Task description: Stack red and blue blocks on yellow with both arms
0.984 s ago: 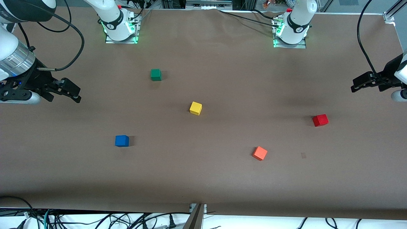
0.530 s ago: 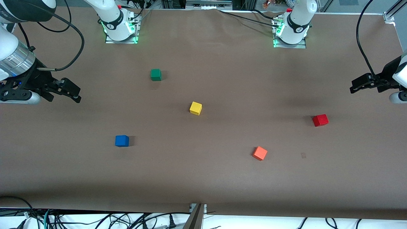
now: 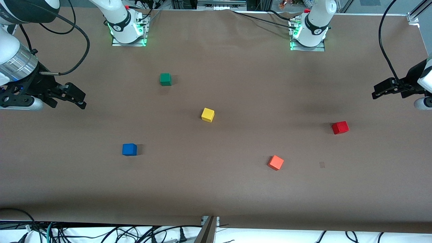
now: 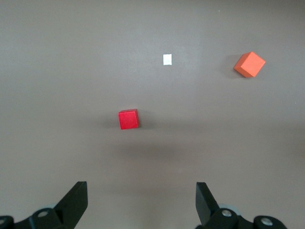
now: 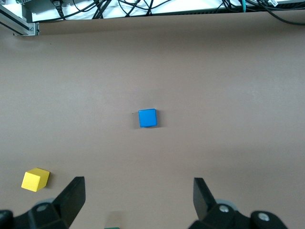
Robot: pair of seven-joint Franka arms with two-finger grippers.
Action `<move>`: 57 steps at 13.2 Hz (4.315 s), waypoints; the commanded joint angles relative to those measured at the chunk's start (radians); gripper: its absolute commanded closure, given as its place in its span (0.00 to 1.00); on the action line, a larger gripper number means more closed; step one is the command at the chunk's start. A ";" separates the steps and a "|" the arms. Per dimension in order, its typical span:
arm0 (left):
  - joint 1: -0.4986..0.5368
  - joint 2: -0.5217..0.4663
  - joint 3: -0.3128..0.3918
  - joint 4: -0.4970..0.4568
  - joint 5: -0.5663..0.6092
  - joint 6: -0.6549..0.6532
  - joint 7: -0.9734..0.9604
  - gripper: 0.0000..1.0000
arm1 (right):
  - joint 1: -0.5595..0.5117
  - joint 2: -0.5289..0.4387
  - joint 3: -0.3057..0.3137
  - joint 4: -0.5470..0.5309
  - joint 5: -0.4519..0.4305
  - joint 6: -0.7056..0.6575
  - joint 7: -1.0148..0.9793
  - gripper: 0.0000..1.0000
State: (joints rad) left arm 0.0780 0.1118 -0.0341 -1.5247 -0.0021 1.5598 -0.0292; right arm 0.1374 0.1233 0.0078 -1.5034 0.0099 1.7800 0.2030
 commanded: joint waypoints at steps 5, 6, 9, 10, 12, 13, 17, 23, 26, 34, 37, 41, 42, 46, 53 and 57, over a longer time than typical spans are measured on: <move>0.110 0.146 0.016 0.012 -0.002 -0.003 0.107 0.00 | 0.002 0.003 -0.002 0.015 0.007 -0.004 -0.002 0.00; 0.144 0.187 0.014 0.014 -0.004 0.015 0.129 0.00 | 0.002 0.003 -0.002 0.015 0.007 -0.004 -0.001 0.00; 0.171 0.246 0.016 -0.095 -0.004 0.177 0.150 0.00 | 0.002 0.003 -0.002 0.015 0.007 -0.004 -0.001 0.00; 0.171 0.235 0.016 -0.162 -0.004 0.250 0.147 0.00 | 0.002 0.003 -0.002 0.015 0.007 -0.004 -0.001 0.00; 0.169 0.212 0.008 -0.271 -0.004 0.348 0.114 0.00 | 0.002 0.003 -0.002 0.015 0.007 -0.005 -0.001 0.00; 0.166 0.203 0.003 -0.311 -0.004 0.388 0.089 0.00 | 0.004 0.003 -0.002 0.015 0.008 -0.004 -0.001 0.00; 0.160 0.186 0.000 -0.533 -0.002 0.693 0.084 0.00 | 0.002 0.006 -0.002 0.015 0.005 -0.002 -0.001 0.00; 0.155 0.192 -0.018 -0.703 -0.016 0.944 0.032 0.00 | -0.004 0.006 -0.003 0.015 0.005 -0.002 -0.004 0.00; 0.155 0.198 -0.044 -0.706 -0.016 0.968 -0.005 0.00 | -0.004 0.007 -0.003 0.015 0.005 -0.002 -0.005 0.00; 0.158 0.256 -0.046 -0.712 -0.010 1.042 -0.005 0.00 | -0.007 0.006 -0.003 0.015 0.007 -0.002 -0.004 0.00; 0.158 0.258 -0.046 -0.712 -0.004 1.042 -0.003 0.24 | -0.009 0.006 -0.006 0.015 0.005 -0.002 -0.005 0.00; 0.161 0.272 -0.044 -0.709 -0.004 1.043 0.006 0.74 | -0.009 0.007 -0.006 0.015 0.005 -0.002 -0.007 0.00; 0.164 0.275 -0.044 -0.707 -0.004 1.043 0.006 0.89 | -0.007 0.007 -0.006 0.015 0.005 -0.002 -0.005 0.00; 0.137 0.212 -0.061 -0.677 -0.004 0.993 -0.003 1.00 | -0.007 0.007 -0.006 0.015 0.005 -0.002 -0.005 0.00; -0.071 0.222 -0.216 -0.304 -0.003 0.545 -0.231 1.00 | -0.007 0.007 -0.006 0.015 0.005 0.001 -0.007 0.00; -0.344 0.351 -0.214 -0.116 0.065 0.508 -0.450 1.00 | -0.007 0.009 -0.006 0.015 0.005 0.001 -0.005 0.00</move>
State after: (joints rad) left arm -0.1456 0.3618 -0.2657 -1.7704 0.0226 2.1008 -0.3677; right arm 0.1335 0.1240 -0.0001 -1.5031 0.0098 1.7811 0.2030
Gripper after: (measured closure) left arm 0.445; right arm 0.000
